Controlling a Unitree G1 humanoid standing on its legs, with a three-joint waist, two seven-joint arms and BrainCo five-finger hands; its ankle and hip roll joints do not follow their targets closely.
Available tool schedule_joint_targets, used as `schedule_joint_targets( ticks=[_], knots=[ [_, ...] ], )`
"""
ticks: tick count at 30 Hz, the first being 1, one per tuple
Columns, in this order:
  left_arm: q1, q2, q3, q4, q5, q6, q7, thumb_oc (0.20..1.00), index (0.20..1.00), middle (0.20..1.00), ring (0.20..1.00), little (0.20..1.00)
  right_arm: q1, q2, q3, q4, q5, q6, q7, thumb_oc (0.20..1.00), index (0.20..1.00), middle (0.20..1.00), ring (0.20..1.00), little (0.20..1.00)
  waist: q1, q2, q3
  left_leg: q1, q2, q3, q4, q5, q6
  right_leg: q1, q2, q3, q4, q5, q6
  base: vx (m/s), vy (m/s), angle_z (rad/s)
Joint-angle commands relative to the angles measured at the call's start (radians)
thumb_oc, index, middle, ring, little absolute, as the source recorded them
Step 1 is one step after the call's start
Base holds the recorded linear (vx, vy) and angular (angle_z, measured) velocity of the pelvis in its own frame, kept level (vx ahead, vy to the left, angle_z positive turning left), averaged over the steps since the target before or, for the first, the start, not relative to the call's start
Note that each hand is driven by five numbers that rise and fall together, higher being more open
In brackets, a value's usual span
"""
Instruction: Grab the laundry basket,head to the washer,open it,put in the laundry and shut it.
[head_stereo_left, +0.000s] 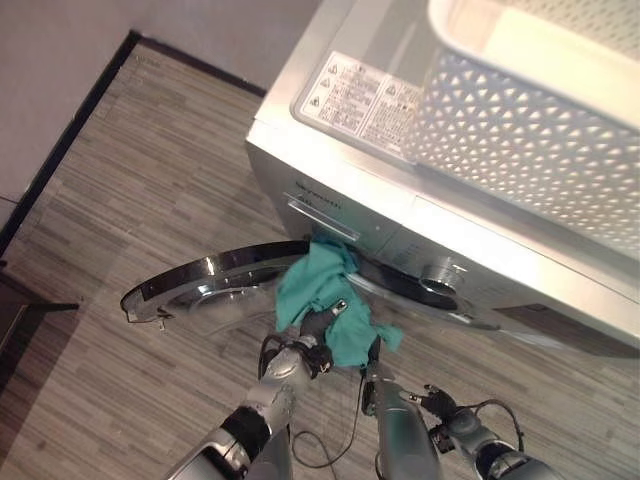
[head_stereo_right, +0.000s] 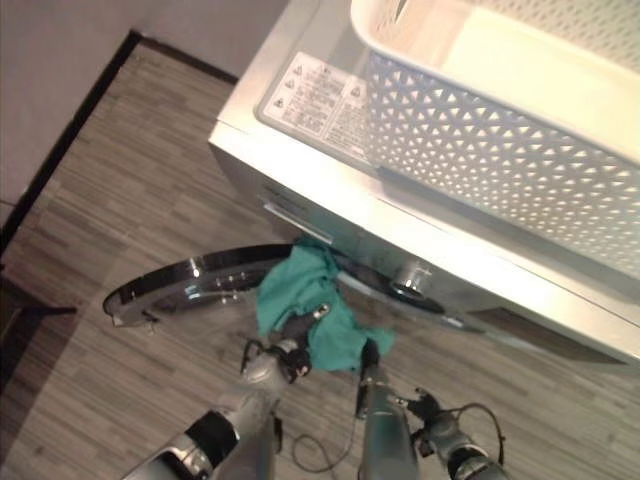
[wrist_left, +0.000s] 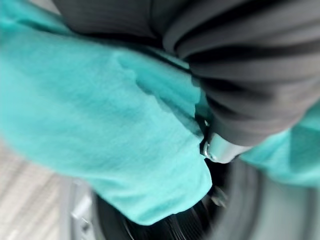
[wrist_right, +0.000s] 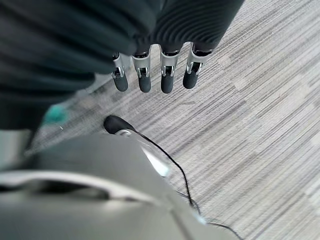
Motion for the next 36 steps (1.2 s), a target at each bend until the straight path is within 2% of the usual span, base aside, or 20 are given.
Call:
schedule_joint_targets(
  ticks=[1,3,11,12,17,20,21,23,26,28,32,34,36],
  knots=[
    [-0.037,-0.022,-0.035,-0.034,0.009,-0.026,-0.038,0.200,0.200,0.200,0.200,0.200,0.054,0.034,0.075,0.067,-0.114,0.026,-0.024,1.000,1.000,1.000,1.000,1.000,0.015,-0.016,-0.001,0.015,-0.038,0.013,-0.031,-0.028,0.012,-0.056,-0.066,0.044,0.029,-0.033,0.086,-0.04,0.010,-0.05],
    [-0.055,-0.023,-0.031,-0.033,0.008,-0.028,-0.033,0.200,0.200,0.200,0.200,0.200,0.031,0.022,0.139,0.063,-0.229,0.041,-0.027,1.000,1.000,1.000,1.000,1.000,0.018,-0.005,0.012,-0.015,-0.044,0.020,-0.031,-0.025,0.011,-0.092,-0.070,0.053,0.032,-0.031,0.086,-0.04,0.004,-0.05],
    [-0.056,-0.023,-0.030,-0.033,0.008,-0.028,-0.033,0.200,0.200,0.200,0.200,0.200,0.031,0.022,0.139,0.063,-0.229,0.041,-0.027,1.000,1.000,1.000,1.000,1.000,0.017,-0.006,0.008,-0.020,-0.046,0.019,-0.031,-0.024,0.012,-0.096,-0.071,0.053,0.030,-0.029,0.087,-0.01,0.005,0.01],
    [-0.126,-0.037,-0.023,-0.024,0.008,-0.046,-0.004,0.200,0.200,0.200,0.200,0.200,-0.009,-0.001,0.182,0.058,-0.304,0.057,-0.024,1.000,1.000,1.000,1.000,1.000,0.013,0.008,0.030,-0.075,-0.061,0.029,-0.031,-0.017,0.011,-0.175,-0.084,0.077,0.046,-0.019,0.089,-0.10,0.043,0.01],
    [-0.127,-0.037,-0.023,-0.023,0.008,-0.046,-0.004,0.200,0.200,0.200,0.200,0.200,-0.010,-0.001,0.182,0.059,-0.304,0.057,-0.024,1.000,1.000,1.000,1.000,1.000,0.013,0.008,0.028,-0.078,-0.062,0.030,-0.031,-0.016,0.011,-0.179,-0.084,0.078,0.047,-0.019,0.090,-0.03,0.016,0.00],
    [-0.305,-0.059,-0.001,0.039,0.032,-0.074,0.055,0.200,0.200,0.200,0.200,0.200,-0.087,-0.031,0.200,0.042,-0.311,0.050,-0.059,1.000,1.000,1.000,1.000,1.000,-0.010,0.020,0.033,-0.163,-0.084,0.043,-0.031,-0.009,0.001,-0.285,-0.102,0.105,0.061,-0.001,0.100,-0.07,0.062,0.04],
    [-0.305,-0.059,-0.001,0.039,0.032,-0.074,0.055,0.200,0.200,0.200,0.200,0.200,-0.087,-0.031,0.200,0.042,-0.311,0.050,-0.059,1.000,1.000,1.000,1.000,1.000,-0.010,0.020,0.033,-0.163,-0.084,0.043,-0.031,-0.009,0.001,-0.285,-0.102,0.105,0.061,-0.001,0.100,-0.04,0.050,0.00],
    [-0.431,-0.081,0.039,0.127,0.029,-0.089,0.082,0.200,0.200,0.200,0.200,0.200,-0.124,-0.039,0.223,0.014,-0.334,0.048,-0.081,1.000,1.000,1.000,1.000,1.000,-0.034,0.015,0.032,-0.191,-0.093,0.052,-0.031,-0.008,-0.002,-0.328,-0.108,0.118,0.069,0.011,0.108,-0.03,0.020,-0.09],
    [-0.431,-0.081,0.039,0.128,0.029,-0.089,0.082,0.200,0.200,0.200,0.200,0.200,-0.124,-0.039,0.223,0.014,-0.334,0.048,-0.081,1.000,1.000,1.000,1.000,1.000,-0.034,0.015,0.032,-0.191,-0.093,0.052,-0.031,-0.008,-0.002,-0.328,-0.108,0.118,0.069,0.011,0.108,-0.01,0.006,-0.06],
    [-0.529,-0.101,0.073,0.187,0.033,-0.109,0.108,0.200,0.200,0.200,0.200,0.200,-0.112,-0.038,0.250,0.013,-0.384,0.055,-0.079,1.000,1.000,1.000,1.000,1.000,-0.057,0.006,0.025,-0.206,-0.097,0.063,-0.031,-0.015,0.001,-0.366,-0.107,0.135,0.080,0.017,0.111,-0.02,0.051,-0.04],
    [-0.629,-0.146,0.057,0.244,0.054,-0.116,0.139,0.200,0.200,0.200,0.200,0.200,-0.052,-0.028,0.245,0.066,-0.355,0.064,-0.036,1.000,1.000,1.000,1.000,1.000,-0.080,-0.013,0.012,-0.204,-0.097,0.090,-0.031,-0.024,0.037,-0.431,-0.085,0.183,0.135,0.002,0.107,-0.06,0.096,-0.06],
    [-0.644,-0.147,0.055,0.254,0.062,-0.115,0.145,0.200,0.200,0.200,0.200,0.200,-0.047,-0.033,0.242,0.069,-0.348,0.063,-0.033,1.000,1.000,1.000,1.000,1.000,-0.084,-0.022,0.017,-0.220,-0.101,0.091,0.003,-0.032,0.045,-0.441,-0.082,0.195,0.147,-0.001,0.106,-0.06,0.019,-0.22],
    [-0.694,-0.152,0.054,0.277,0.052,-0.113,0.149,0.200,0.200,0.200,0.200,0.200,-0.040,-0.047,0.222,0.066,-0.319,0.059,-0.036,1.000,1.000,1.000,1.000,1.000,-0.107,-0.039,0.022,-0.327,-0.106,0.072,0.174,-0.083,0.048,-0.480,-0.089,0.214,0.195,-0.016,0.101,-0.08,-0.075,-0.06]
  ],
)
